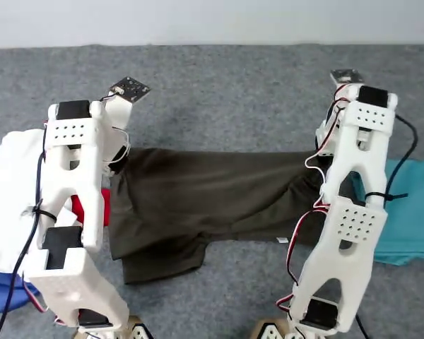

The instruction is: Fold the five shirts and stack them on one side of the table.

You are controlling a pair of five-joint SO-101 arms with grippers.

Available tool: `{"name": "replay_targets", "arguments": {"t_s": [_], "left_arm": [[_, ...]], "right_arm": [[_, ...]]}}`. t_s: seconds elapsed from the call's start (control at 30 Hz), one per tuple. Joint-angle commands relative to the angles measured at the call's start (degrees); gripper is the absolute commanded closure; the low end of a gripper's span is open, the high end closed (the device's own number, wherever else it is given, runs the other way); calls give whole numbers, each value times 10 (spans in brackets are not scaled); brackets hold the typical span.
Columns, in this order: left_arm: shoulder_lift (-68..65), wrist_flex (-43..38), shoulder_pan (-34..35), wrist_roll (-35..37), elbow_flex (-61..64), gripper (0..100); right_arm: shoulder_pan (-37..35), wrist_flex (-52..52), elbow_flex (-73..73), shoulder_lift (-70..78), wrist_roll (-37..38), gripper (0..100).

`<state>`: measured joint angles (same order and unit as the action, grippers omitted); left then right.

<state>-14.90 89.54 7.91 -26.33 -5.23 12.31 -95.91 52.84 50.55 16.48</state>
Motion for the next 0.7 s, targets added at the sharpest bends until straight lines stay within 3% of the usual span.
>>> {"name": "replay_targets", "arguments": {"t_s": [0.0,0.1,0.27,0.37,0.57,0.67], "left_arm": [[29,6,-2,-20,-12,985],[29,7,-2,-24,-12,985],[29,8,-2,-24,-12,985],[29,8,-2,-24,-12,985],[29,8,-2,-24,-12,985],[29,8,-2,-24,-12,985]], "right_arm": [[13,25,31,10,25,985],[10,40,32,29,27,960],[-5,-57,73,16,4,811],[-7,-71,85,2,-1,837],[-46,-71,26,-50,1,989],[-70,-69,-40,-68,1,989]]}}
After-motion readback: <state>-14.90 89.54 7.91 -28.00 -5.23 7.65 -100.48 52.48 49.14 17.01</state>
